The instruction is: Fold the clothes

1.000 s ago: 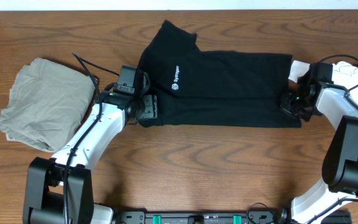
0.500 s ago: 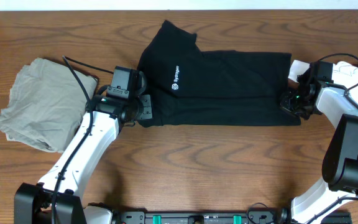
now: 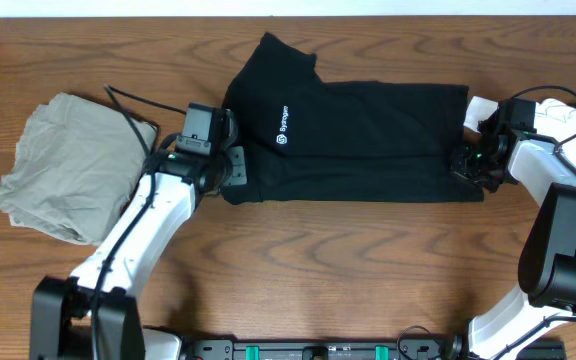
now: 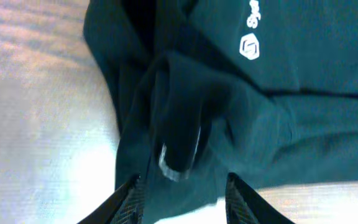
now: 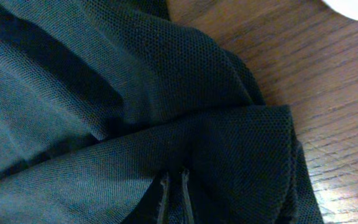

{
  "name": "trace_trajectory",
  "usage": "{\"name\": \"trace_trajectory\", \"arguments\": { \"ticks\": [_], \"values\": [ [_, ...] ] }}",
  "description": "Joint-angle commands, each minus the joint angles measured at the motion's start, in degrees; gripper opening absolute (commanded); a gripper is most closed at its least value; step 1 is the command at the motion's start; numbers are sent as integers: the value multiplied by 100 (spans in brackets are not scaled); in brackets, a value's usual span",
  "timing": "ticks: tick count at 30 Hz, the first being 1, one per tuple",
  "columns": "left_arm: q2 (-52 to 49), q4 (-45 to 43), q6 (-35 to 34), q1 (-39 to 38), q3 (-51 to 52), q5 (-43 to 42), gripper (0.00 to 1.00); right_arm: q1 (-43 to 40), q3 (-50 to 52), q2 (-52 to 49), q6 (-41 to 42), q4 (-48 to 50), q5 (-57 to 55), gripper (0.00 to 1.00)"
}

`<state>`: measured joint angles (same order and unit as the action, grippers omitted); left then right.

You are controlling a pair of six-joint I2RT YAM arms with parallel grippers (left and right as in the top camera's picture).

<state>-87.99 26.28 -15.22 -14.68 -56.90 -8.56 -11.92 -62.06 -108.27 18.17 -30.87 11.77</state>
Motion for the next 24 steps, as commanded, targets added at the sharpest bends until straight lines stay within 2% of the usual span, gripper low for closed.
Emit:
{"name": "trace_trajectory", "arguments": {
  "ticks": [1, 4, 6, 9, 13, 15, 18, 22, 24],
  "values": [
    [-216, -133, 9, 7, -4, 109, 41, 74, 374, -713, -107, -17, -275, 7],
    [-358, -254, 9, 7, -4, 107, 28, 74, 374, -713, -109, -17, -275, 7],
    [-435, -334, 7, 7, -4, 101, 6, 74, 374, -713, -109, -17, -275, 7],
    [-474, -442, 9, 7, -4, -17, 6, 74, 374, -713, -109, -17, -275, 7],
    [-389, -601, -31, 37, -170, -1298, 6, 74, 374, -713, -111, -28, -278, 6],
    [-306, -817, -297, 48, -308, -1639, 6, 72, 374, -713, -111, -31, -278, 6],
    [-256, -1432, -619, 50, -382, -1633, 6, 74, 374, -713, -111, -37, -275, 6],
    [-457, -2603, -861, 11, -372, -610, 6, 74, 374, -713, -109, -42, -275, 6],
    [-664, -3130, -896, 13, -372, -529, 7, 74, 374, -713, -107, -66, -271, 6]
  ]
}}
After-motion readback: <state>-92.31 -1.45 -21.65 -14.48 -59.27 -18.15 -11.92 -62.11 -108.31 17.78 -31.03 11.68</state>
